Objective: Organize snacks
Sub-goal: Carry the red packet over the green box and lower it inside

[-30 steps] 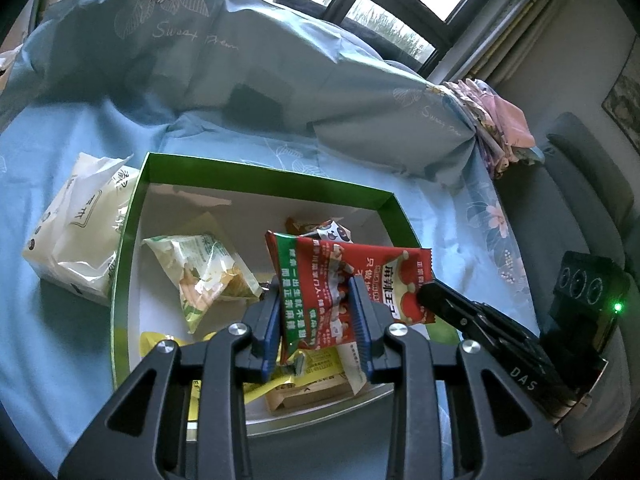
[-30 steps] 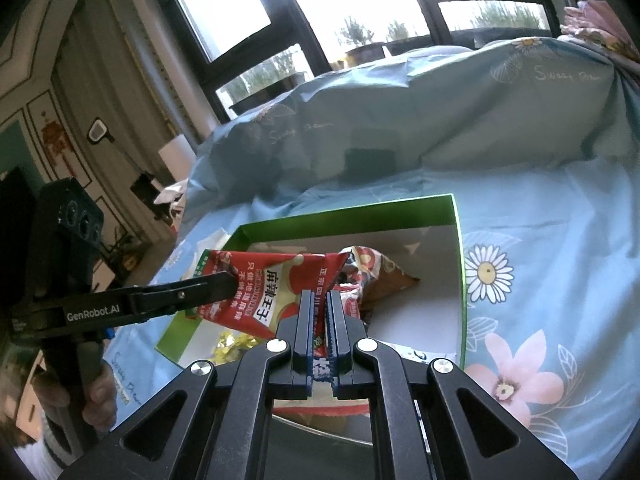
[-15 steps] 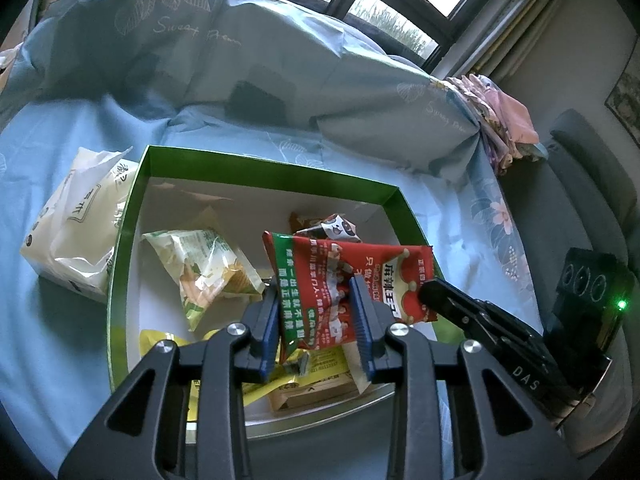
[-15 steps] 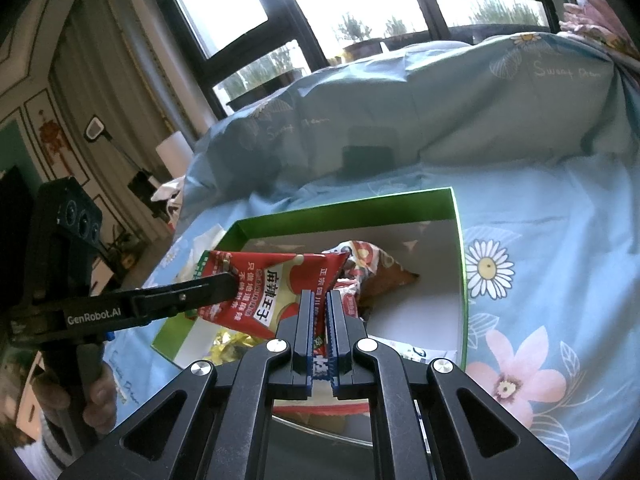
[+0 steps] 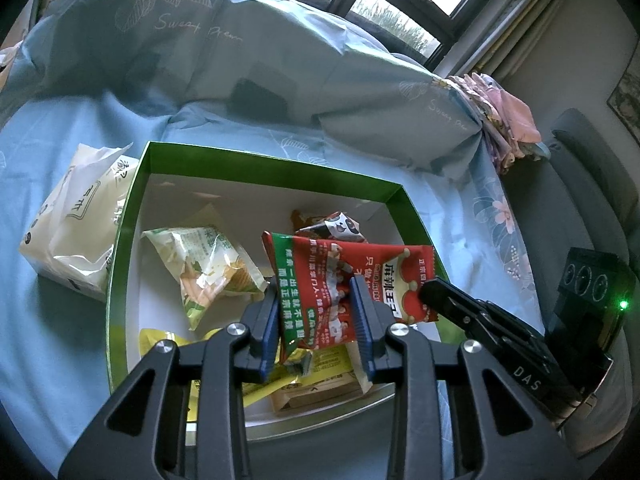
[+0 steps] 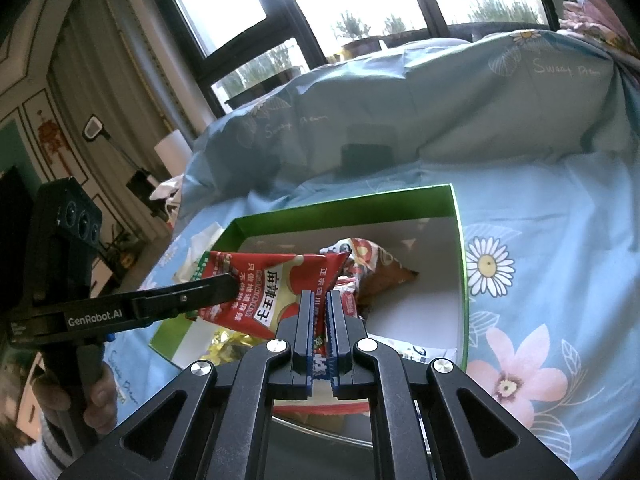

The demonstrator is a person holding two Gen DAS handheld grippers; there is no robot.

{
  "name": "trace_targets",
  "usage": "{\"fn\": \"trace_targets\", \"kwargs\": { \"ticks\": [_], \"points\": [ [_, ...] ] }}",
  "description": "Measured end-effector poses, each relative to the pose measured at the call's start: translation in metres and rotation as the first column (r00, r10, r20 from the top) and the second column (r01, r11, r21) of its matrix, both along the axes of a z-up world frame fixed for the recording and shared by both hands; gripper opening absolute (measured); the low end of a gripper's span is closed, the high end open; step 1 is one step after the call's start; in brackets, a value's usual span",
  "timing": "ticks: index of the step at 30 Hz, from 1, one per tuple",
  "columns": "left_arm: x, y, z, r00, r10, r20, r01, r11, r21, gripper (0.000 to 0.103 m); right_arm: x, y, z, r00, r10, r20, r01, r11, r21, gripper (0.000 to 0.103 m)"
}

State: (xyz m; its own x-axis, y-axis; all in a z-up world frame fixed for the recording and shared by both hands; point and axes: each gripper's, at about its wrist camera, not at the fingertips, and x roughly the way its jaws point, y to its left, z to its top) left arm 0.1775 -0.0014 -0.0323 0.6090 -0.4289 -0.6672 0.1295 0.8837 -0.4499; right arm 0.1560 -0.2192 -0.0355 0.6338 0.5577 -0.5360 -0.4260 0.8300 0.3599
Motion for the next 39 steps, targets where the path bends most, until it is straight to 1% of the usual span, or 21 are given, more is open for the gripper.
{"fn": "trace_targets", "kwargs": {
  "ticks": [14, 17, 27, 39],
  "points": [
    [0.002, 0.001, -0.004, 1.0, 0.004, -0.005, -0.004, 1.0, 0.002, 0.033, 0.001, 0.001, -0.001, 1.0, -0.001, -0.003, 0.001, 1.0, 0.001, 0.008],
    [0.003, 0.001, -0.005, 1.0, 0.004, -0.005, -0.004, 1.0, 0.002, 0.033, 0.001, 0.0, -0.006, 1.0, -0.002, -0.004, 0.002, 1.0, -0.001, 0.008],
    [0.003, 0.002, -0.007, 1.0, 0.005, -0.007, -0.005, 1.0, 0.005, 0.033, 0.002, 0.0, -0.005, 1.0, -0.002, -0.006, 0.002, 1.0, -0.002, 0.008],
    [0.004, 0.0, -0.009, 1.0, 0.008, -0.01, -0.007, 1.0, 0.027, 0.034, 0.002, 0.0, -0.013, 1.0, -0.001, -0.016, 0.001, 1.0, -0.011, 0.008]
  ]
}}
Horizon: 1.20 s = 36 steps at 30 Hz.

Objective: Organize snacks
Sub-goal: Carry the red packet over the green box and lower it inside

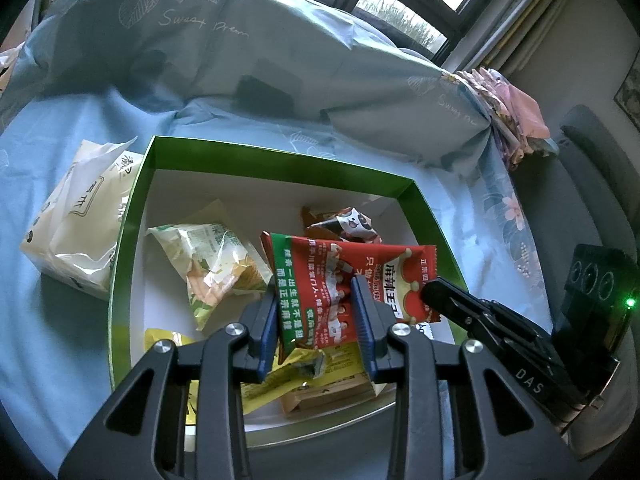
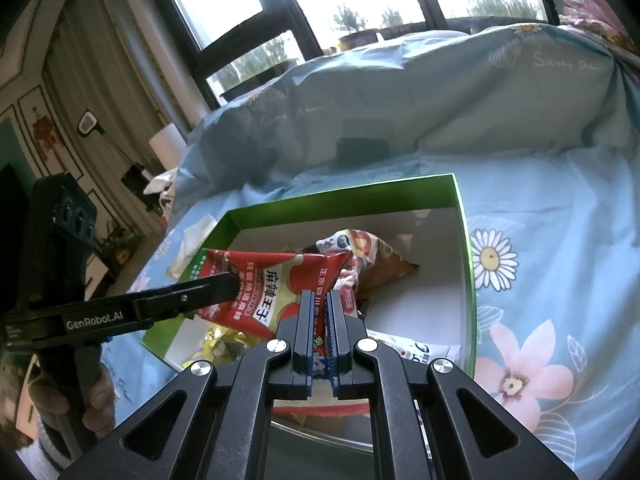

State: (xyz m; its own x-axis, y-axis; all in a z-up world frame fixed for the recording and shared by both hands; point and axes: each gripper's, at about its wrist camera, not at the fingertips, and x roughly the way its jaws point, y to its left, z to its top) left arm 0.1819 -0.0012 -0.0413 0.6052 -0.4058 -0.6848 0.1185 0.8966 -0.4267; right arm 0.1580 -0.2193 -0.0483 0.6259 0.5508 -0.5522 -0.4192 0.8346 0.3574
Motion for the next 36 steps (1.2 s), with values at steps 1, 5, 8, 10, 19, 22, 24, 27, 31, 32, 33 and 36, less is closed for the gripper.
{"fn": "trace_targets", "kwargs": {
  "ticks": [1, 5, 8, 10, 19, 22, 24, 27, 31, 32, 33, 36],
  "points": [
    [0.0, 0.0, 0.0, 1.0, 0.0, 0.0, 0.0, 1.0, 0.0, 0.034, -0.001, -0.002, -0.001, 1.0, 0.0, 0.0, 0.0, 1.0, 0.0, 0.008],
    [0.0, 0.0, 0.0, 1.0, 0.0, 0.0, 0.0, 1.0, 0.002, 0.034, 0.0, 0.0, 0.001, 1.0, -0.001, -0.001, 0.001, 1.0, 0.0, 0.008],
    [0.001, 0.0, 0.0, 1.0, 0.001, 0.002, -0.001, 1.0, 0.01, 0.034, 0.0, 0.001, 0.001, 1.0, -0.001, -0.001, 0.001, 1.0, 0.0, 0.008],
    [0.001, 0.0, 0.0, 1.0, 0.001, 0.002, -0.001, 1.0, 0.014, 0.034, 0.0, 0.0, 0.0, 1.0, 0.0, -0.002, 0.0, 1.0, -0.001, 0.008],
    [0.001, -0.003, 0.0, 1.0, 0.005, -0.003, -0.005, 1.0, 0.027, 0.035, -0.001, 0.001, -0.001, 1.0, 0.002, -0.005, -0.002, 1.0, -0.005, 0.008],
    [0.002, -0.003, 0.0, 1.0, 0.006, -0.004, -0.005, 1.0, 0.03, 0.035, -0.004, -0.001, -0.007, 1.0, 0.002, -0.006, -0.002, 1.0, -0.008, 0.008],
    [0.002, -0.003, 0.0, 1.0, 0.006, -0.005, -0.006, 0.999, 0.031, 0.035, -0.006, -0.001, -0.007, 1.0, 0.002, -0.009, -0.002, 1.0, -0.009, 0.008],
    [0.002, -0.003, -0.001, 1.0, 0.011, -0.007, -0.01, 0.999, 0.036, 0.037, -0.007, -0.002, -0.008, 1.0, 0.004, -0.011, -0.005, 1.0, -0.008, 0.008],
    [0.003, -0.003, -0.002, 1.0, 0.015, -0.009, -0.015, 0.999, 0.044, 0.037, -0.008, 0.0, -0.008, 1.0, 0.007, -0.014, -0.007, 1.0, -0.016, 0.008],
    [0.003, -0.003, -0.002, 1.0, 0.015, -0.008, -0.015, 0.999, 0.046, 0.037, -0.011, -0.002, -0.009, 1.0, 0.007, -0.015, -0.007, 1.0, -0.016, 0.008],
    [0.002, -0.003, -0.002, 1.0, 0.015, -0.007, -0.015, 0.999, 0.048, 0.037, -0.011, -0.002, -0.008, 1.0, 0.007, -0.016, -0.007, 1.0, -0.016, 0.008],
    [0.002, -0.003, -0.002, 1.0, 0.015, -0.007, -0.015, 0.999, 0.05, 0.037, -0.01, -0.001, -0.008, 1.0, 0.006, -0.017, -0.007, 1.0, -0.017, 0.008]
  ]
}}
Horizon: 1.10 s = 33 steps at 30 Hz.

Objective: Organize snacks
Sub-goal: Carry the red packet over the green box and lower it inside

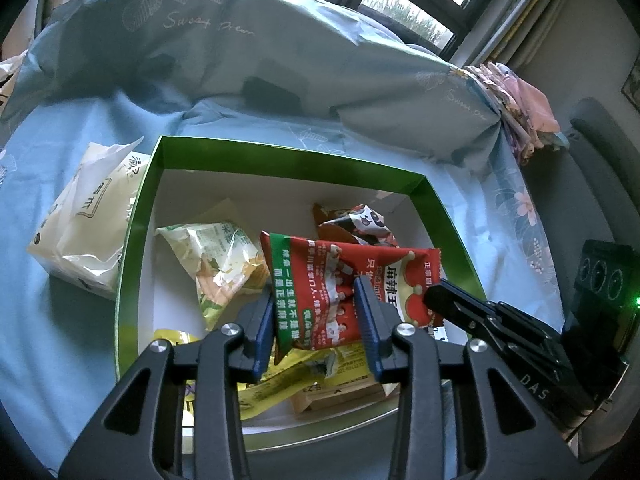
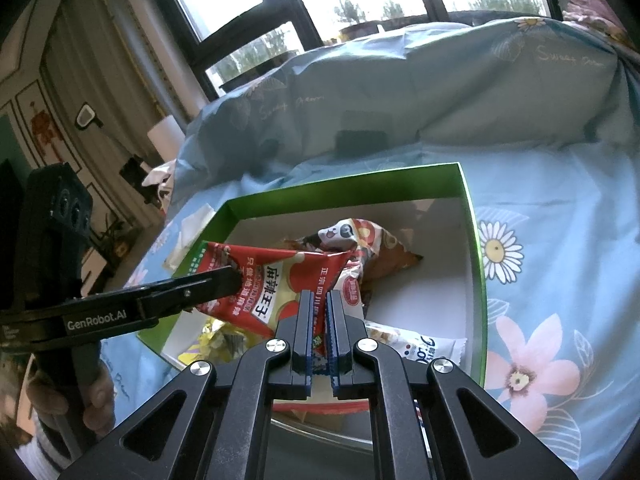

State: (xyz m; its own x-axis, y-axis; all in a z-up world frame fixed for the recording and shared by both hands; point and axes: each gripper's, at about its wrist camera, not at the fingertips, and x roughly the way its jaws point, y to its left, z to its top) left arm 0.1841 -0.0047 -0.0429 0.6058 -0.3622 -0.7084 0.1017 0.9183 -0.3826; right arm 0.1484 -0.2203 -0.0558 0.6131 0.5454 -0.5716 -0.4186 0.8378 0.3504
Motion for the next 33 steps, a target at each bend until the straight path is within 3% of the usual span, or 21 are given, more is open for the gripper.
{"fn": "trace_targets", "kwargs": {
  "ticks": [33],
  "points": [
    [0.002, -0.002, -0.004, 1.0, 0.023, -0.006, -0.022, 0.998, 0.055, 0.045, -0.012, 0.0, 0.001, 1.0, -0.016, -0.014, 0.016, 0.999, -0.05, 0.008]
  ]
}}
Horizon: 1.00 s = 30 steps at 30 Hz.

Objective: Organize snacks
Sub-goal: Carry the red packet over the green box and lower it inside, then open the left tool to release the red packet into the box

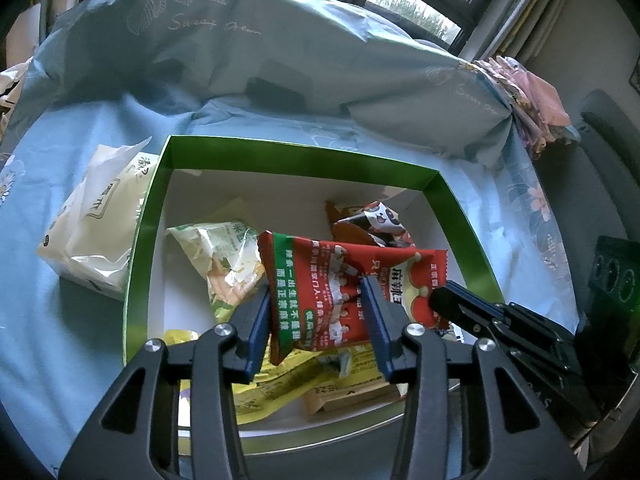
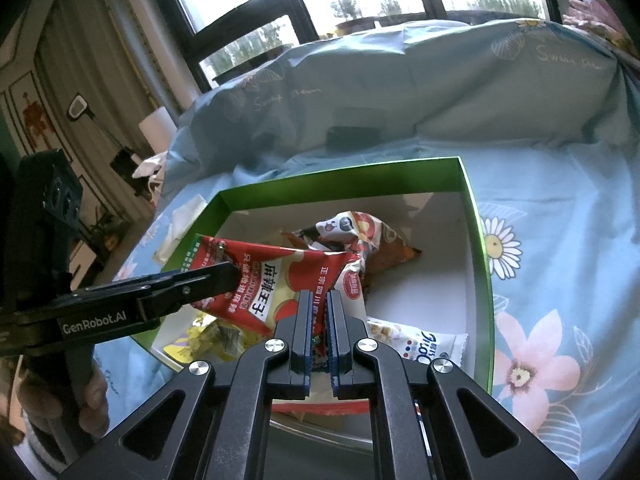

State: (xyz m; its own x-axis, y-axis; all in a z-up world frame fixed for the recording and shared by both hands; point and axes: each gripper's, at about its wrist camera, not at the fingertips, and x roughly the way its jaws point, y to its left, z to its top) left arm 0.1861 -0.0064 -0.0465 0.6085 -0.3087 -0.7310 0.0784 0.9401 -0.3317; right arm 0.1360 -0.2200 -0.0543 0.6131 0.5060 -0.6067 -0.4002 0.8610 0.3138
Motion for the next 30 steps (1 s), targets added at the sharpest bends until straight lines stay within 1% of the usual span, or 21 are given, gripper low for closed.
{"fn": "trace_targets", "kwargs": {
  "ticks": [4, 13, 19, 21, 23, 27, 29, 30],
  "points": [
    [-0.0004, -0.0007, 0.0003, 1.0, 0.005, 0.004, -0.005, 1.0, 0.015, 0.047, 0.0016, 0.0011, 0.0004, 1.0, 0.001, 0.002, -0.001, 1.0, -0.004, 0.008],
    [-0.001, -0.0017, 0.0, 1.0, 0.008, 0.007, -0.008, 1.0, 0.024, 0.049, 0.0031, 0.0021, 0.0015, 1.0, 0.0, 0.0, 0.0, 1.0, -0.007, 0.008],
    [-0.001, -0.0023, -0.0001, 1.0, 0.02, 0.011, -0.021, 0.998, 0.054, 0.054, 0.0048, 0.0034, 0.0019, 1.0, -0.002, 0.0, 0.002, 1.0, -0.01, 0.008],
    [-0.0009, -0.0035, -0.0003, 1.0, 0.028, 0.013, -0.029, 0.997, 0.076, 0.055, 0.003, 0.0025, 0.0024, 1.0, -0.001, 0.0, 0.001, 1.0, -0.011, 0.008],
    [-0.0008, -0.0049, -0.0005, 0.999, 0.036, 0.012, -0.036, 0.995, 0.096, 0.055, 0.0055, 0.0045, 0.0027, 1.0, -0.002, 0.001, 0.002, 1.0, -0.013, 0.008],
    [-0.0003, -0.0039, -0.0002, 0.999, 0.04, 0.01, -0.041, 0.994, 0.098, 0.056, 0.0086, 0.0071, 0.0041, 1.0, -0.009, -0.001, 0.009, 1.0, -0.025, 0.008],
    [-0.0013, -0.0043, 0.0005, 0.999, 0.046, 0.015, -0.047, 0.993, 0.107, 0.057, 0.0096, 0.0073, 0.0053, 1.0, -0.024, 0.002, 0.024, 0.999, -0.043, 0.017],
    [-0.0019, -0.0045, 0.0011, 0.999, 0.049, 0.015, -0.05, 0.992, 0.117, 0.057, 0.0105, 0.0074, 0.0065, 1.0, -0.031, 0.006, 0.031, 0.998, -0.048, 0.024]
  ]
}}
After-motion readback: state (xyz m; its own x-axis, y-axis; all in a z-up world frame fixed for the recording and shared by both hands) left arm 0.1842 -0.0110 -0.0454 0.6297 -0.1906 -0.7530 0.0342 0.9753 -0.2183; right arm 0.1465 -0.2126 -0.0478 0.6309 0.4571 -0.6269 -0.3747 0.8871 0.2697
